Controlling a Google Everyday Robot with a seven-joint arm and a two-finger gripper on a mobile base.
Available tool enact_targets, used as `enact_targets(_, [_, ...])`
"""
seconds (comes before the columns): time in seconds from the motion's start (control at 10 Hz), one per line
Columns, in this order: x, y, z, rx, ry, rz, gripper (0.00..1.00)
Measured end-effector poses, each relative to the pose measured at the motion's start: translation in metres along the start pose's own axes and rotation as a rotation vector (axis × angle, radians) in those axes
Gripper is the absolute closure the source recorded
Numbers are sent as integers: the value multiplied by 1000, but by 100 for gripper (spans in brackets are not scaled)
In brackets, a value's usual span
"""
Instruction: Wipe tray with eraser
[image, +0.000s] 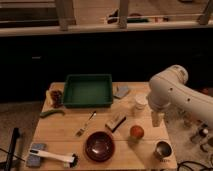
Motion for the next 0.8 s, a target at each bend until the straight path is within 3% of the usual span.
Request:
enact_targets(0.4, [-38, -4, 4, 23, -6, -80, 20])
enact_targets(0.8, [-57, -12, 9, 33, -12, -133, 20])
